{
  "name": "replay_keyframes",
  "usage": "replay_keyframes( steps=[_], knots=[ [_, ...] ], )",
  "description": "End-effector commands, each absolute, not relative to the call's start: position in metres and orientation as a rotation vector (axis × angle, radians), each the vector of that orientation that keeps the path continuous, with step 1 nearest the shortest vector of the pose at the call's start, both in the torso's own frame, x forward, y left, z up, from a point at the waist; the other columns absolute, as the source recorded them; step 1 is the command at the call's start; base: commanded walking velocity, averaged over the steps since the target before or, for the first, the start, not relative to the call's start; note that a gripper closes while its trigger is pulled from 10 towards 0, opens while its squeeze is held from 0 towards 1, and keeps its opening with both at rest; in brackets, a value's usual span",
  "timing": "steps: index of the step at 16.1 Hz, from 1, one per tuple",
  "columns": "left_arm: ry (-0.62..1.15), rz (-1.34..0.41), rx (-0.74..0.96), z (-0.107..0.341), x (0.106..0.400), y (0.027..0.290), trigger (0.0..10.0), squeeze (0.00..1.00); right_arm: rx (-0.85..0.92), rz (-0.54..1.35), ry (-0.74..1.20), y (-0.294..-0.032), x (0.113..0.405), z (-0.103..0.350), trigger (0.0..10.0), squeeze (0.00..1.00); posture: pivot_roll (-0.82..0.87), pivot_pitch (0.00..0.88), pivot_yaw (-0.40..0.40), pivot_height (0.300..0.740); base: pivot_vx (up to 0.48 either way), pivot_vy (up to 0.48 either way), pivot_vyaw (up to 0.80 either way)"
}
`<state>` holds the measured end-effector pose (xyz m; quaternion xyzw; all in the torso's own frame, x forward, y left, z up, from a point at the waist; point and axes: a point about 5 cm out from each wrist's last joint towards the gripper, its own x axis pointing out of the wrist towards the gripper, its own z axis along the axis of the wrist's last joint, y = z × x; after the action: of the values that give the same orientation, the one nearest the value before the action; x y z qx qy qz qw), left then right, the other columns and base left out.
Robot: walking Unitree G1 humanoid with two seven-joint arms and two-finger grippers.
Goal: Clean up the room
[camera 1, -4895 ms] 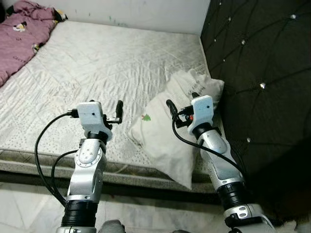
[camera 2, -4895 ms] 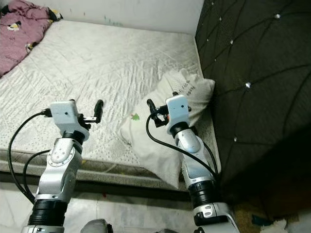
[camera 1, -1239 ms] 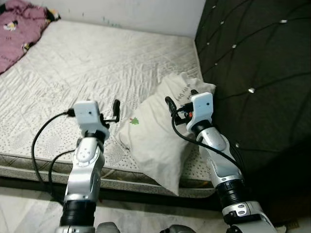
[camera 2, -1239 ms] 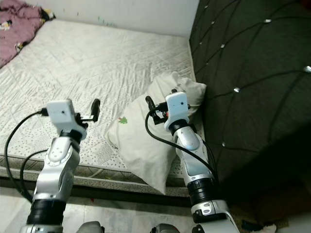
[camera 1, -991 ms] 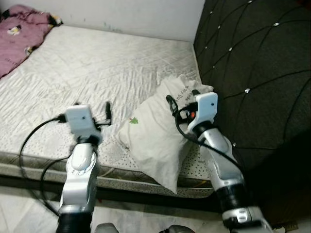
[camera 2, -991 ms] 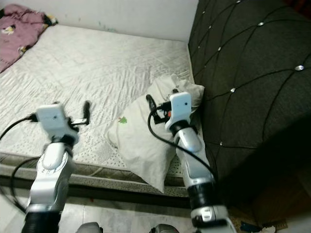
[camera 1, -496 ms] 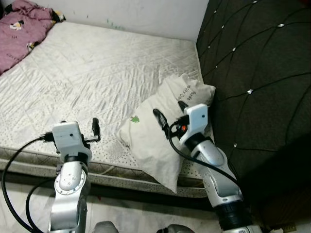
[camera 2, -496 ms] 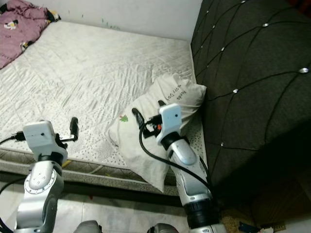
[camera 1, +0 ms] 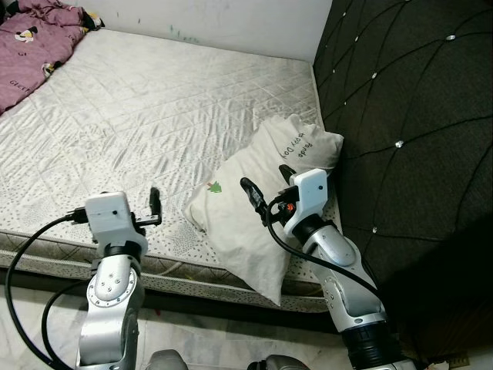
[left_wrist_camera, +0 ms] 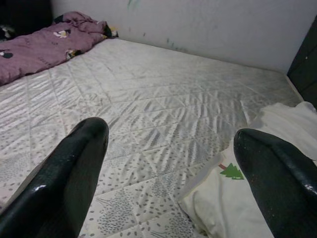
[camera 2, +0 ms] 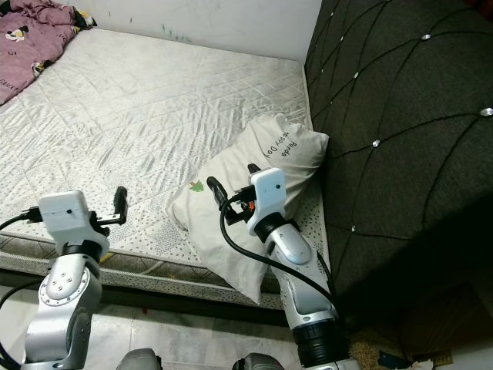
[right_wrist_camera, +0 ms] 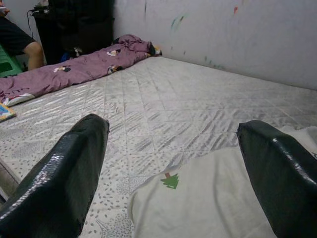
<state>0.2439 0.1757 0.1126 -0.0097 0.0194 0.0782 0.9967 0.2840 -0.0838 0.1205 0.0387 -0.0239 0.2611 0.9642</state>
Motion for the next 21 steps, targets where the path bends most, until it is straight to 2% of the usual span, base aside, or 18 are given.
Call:
replay_keyframes(
  steps=[1,13,21],
  knots=[
    [0.046,0.143,-0.025,0.1131,0.2463,0.1721,10.0,0.00,0.077,0.519,-0.055,-0.0873,0.2835,0.1236,10.0,0.00,0.08,0.028,-0.087,0.736,0.000,0.000,0.00],
    [0.042,0.136,-0.017,0.1142,0.2503,0.1686,10.0,0.00,0.079,0.528,-0.047,-0.0869,0.2843,0.1231,10.0,0.00,0.08,0.030,-0.087,0.623,0.000,0.000,0.00],
    [0.024,0.110,-0.029,0.1170,0.2517,0.1656,10.0,0.00,0.076,0.531,-0.042,-0.0867,0.2856,0.1232,10.0,0.00,0.08,0.032,-0.090,0.623,0.037,0.000,0.00]
  ],
)
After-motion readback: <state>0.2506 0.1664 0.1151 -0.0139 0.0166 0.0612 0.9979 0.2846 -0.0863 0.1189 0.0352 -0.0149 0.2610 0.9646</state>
